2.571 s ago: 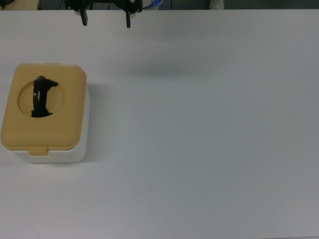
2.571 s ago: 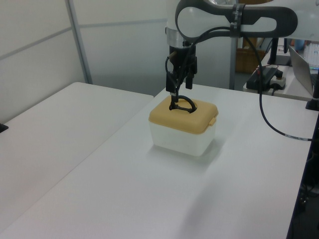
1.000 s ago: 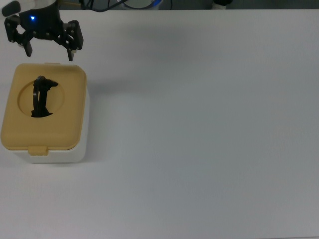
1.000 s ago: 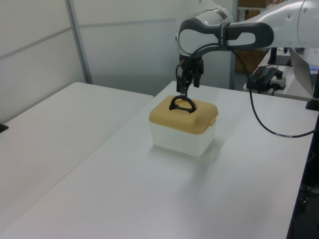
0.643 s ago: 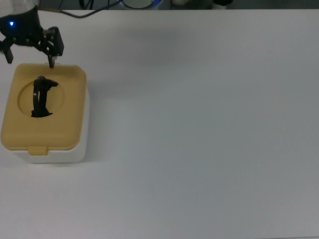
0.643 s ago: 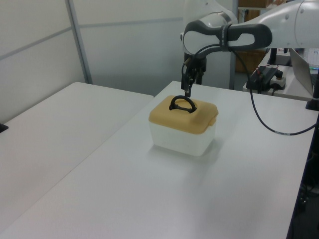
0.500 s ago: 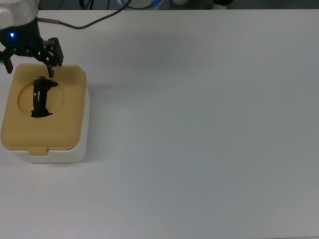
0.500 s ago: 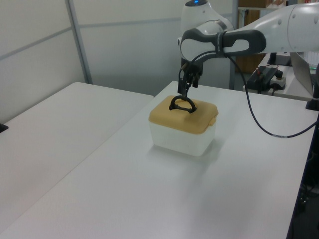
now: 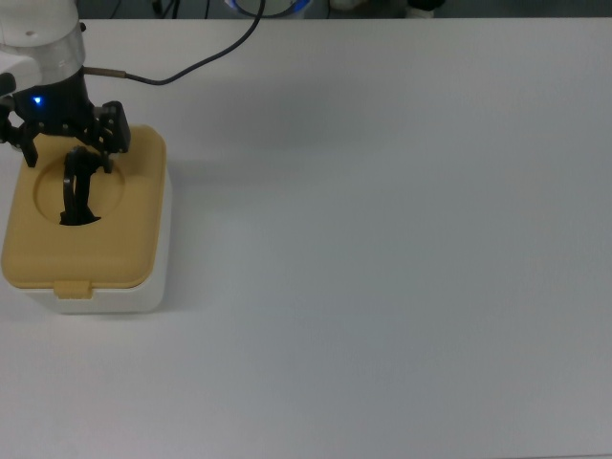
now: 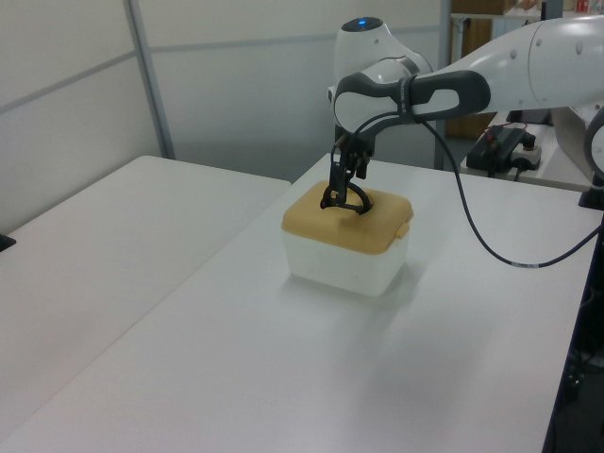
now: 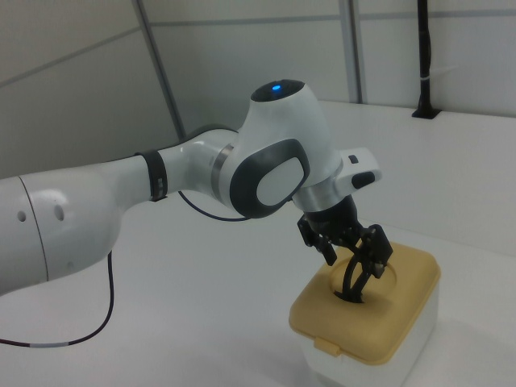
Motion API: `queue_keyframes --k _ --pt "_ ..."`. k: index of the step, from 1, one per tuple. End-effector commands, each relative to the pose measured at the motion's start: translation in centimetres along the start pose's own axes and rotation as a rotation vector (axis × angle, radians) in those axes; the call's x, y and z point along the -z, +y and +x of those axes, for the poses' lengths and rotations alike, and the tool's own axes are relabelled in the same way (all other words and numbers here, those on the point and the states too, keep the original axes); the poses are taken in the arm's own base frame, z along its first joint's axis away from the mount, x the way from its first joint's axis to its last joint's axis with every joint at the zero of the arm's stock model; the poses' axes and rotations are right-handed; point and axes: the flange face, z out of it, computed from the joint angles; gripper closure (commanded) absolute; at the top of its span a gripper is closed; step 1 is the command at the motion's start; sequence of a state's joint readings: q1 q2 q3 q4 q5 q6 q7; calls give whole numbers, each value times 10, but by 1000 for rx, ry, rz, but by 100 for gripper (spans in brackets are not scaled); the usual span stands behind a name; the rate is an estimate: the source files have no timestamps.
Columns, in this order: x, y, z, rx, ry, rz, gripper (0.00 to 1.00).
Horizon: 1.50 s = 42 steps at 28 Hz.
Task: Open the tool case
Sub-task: 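Close the gripper around the black lid handle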
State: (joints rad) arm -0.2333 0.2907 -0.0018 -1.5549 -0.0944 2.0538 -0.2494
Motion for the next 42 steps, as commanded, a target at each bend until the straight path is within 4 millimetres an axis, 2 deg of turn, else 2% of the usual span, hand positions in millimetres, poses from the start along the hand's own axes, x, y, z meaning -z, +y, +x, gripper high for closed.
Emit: queue_keyframes --k 1,3,6,24,29,37,42 --pt "-1 -2 5 -9 40 11 53" --pt "-1 -2 5 -20 45 27 75" --pt "1 -3 5 -31 52 47 99" --pt "0 -4 5 -21 48 47 100" --pt "5 2 4 -25 54 42 100" --pt "23 6 2 -17 78 37 100" --pt "45 -10 2 -13 87 44 100"
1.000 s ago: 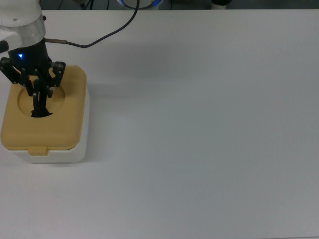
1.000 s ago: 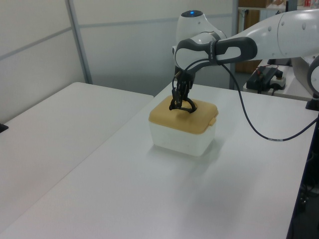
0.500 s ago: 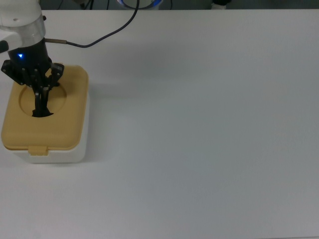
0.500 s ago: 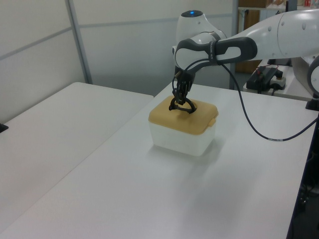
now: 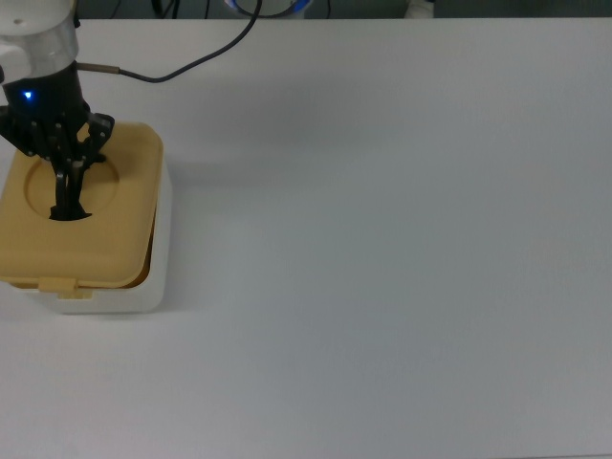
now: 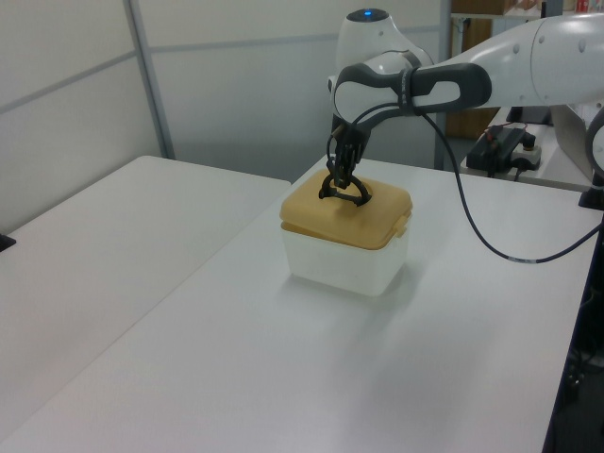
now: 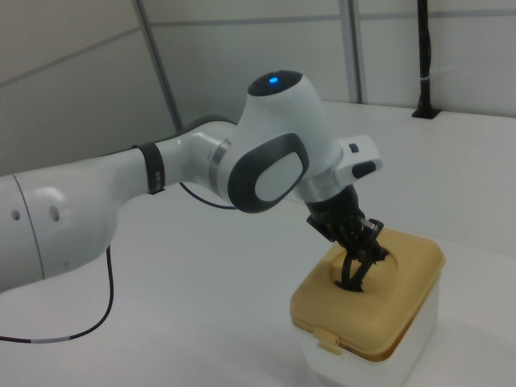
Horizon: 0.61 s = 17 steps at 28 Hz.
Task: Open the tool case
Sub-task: 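Lift the tan lid off the box and carry it beside the box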
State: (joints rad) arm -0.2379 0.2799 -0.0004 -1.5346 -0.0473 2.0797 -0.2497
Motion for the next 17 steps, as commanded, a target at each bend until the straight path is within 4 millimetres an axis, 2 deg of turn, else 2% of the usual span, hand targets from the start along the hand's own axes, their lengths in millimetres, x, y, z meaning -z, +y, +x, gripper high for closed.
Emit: queue_keyframes --k 1,4,6,9,11,14,15,17 --pt "29 -18 -2 15 18 23 100" --pt "37 -40 0 20 15 33 100" --pt "51 -55 0 29 15 38 100" --pt "53 -78 -2 60 -21 53 100" --pt "55 -108 -2 90 -44 67 100" --pt "59 -133 -2 97 -45 76 100" --pt "59 -154 -3 113 -51 83 100" --pt "55 -177 -7 125 -64 91 100"
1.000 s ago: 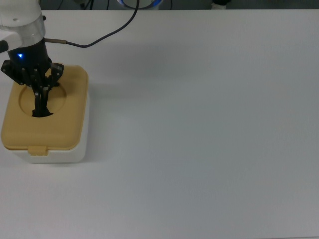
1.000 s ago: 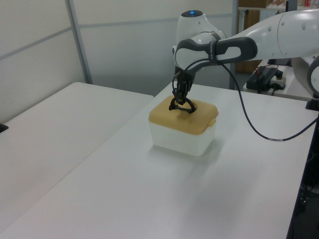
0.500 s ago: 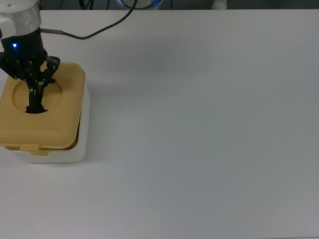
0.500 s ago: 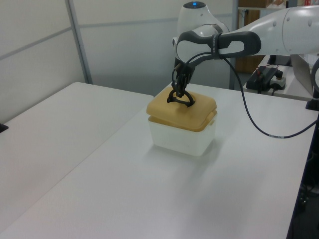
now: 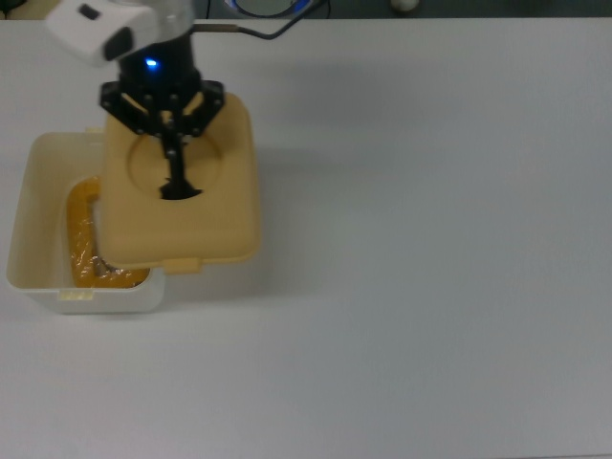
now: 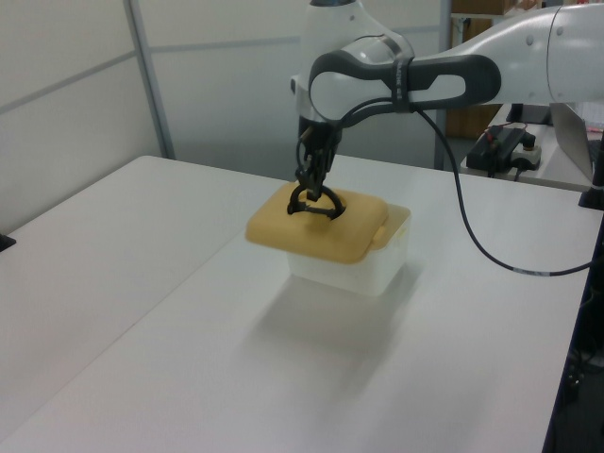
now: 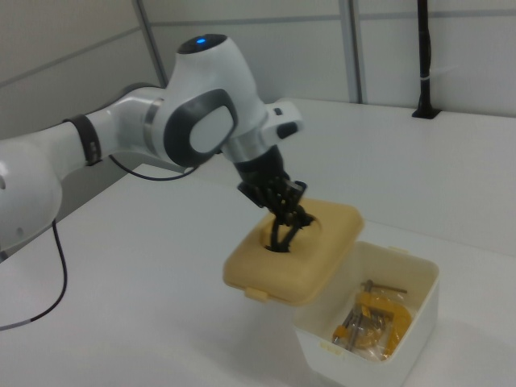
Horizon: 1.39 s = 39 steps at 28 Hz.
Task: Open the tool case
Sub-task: 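Lift the tan lid off the box and carry it beside the box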
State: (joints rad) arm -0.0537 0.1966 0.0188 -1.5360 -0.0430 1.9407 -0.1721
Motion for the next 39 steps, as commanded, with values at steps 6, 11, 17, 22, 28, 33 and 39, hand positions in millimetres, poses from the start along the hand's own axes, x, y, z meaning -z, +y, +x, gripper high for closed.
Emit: queue_keyframes --k 6,11,17,22,28,33,39 --pt "-16 -103 -13 30 -56 36 100" --pt "-38 -128 -24 64 -60 45 100" --pt "-82 -149 -32 25 6 66 100" --pt "-116 -176 -38 23 20 76 100" --pt "-134 -204 -39 -16 -9 81 100" --pt "-152 -213 -32 -89 -27 74 100" --pt "-161 -215 -26 -149 -24 73 100"
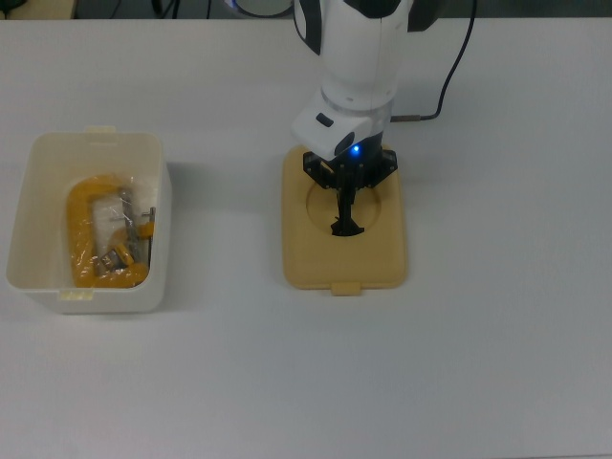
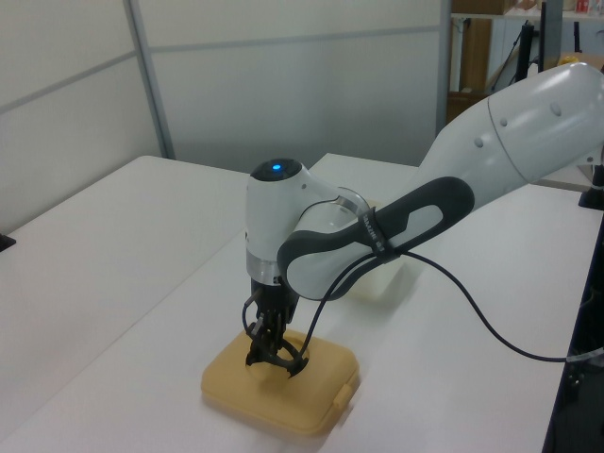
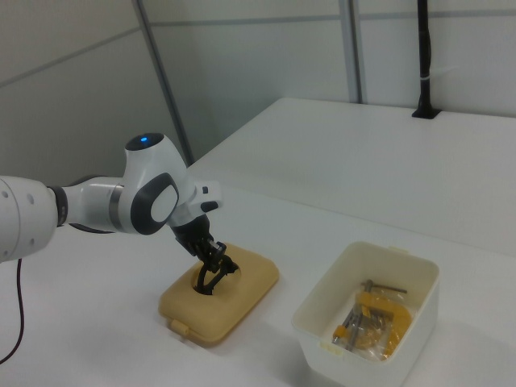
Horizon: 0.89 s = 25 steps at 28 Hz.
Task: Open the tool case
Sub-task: 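Lower the lid onto the table and open the gripper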
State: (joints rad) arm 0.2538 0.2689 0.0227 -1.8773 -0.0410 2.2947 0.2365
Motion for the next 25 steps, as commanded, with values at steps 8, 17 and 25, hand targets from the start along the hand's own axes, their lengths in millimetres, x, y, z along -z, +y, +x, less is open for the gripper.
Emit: queue_keyframes --k 8,17,25 --pt "-8 -2 11 -82 30 9 100" --pt "-9 -2 10 -54 25 -21 0" --pt "6 13 12 -21 -5 -101 0"
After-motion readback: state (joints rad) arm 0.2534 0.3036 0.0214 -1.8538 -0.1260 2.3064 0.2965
